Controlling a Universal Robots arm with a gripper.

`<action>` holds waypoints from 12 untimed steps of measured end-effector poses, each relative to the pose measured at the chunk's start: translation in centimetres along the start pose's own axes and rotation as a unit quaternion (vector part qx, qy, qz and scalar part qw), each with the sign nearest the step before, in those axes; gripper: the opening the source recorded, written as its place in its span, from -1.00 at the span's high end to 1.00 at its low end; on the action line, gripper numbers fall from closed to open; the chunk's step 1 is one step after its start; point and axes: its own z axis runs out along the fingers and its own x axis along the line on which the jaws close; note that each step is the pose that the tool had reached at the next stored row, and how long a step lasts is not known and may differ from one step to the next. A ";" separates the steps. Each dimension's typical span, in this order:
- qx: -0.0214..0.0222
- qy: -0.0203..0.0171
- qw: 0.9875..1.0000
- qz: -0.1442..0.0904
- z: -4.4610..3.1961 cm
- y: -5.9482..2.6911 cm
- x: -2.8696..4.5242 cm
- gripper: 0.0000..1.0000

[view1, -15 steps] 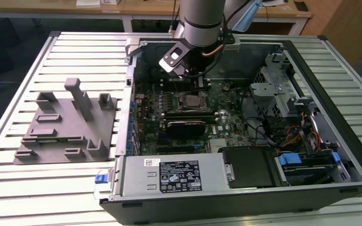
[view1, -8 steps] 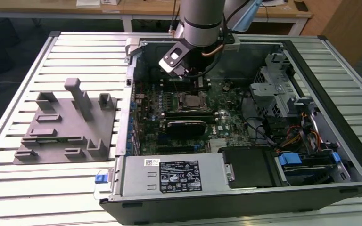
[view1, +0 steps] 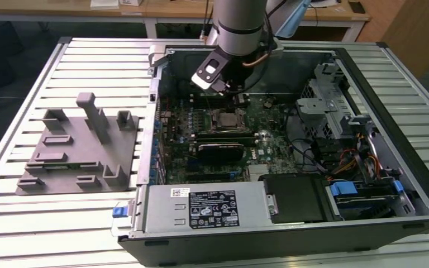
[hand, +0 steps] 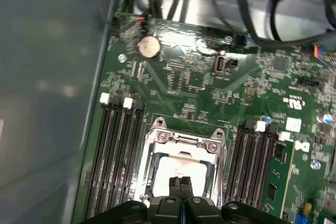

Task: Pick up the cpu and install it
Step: 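Close the cpu cover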

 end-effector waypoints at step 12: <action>0.002 0.001 0.994 -0.108 0.02 0.00 0.00 0.79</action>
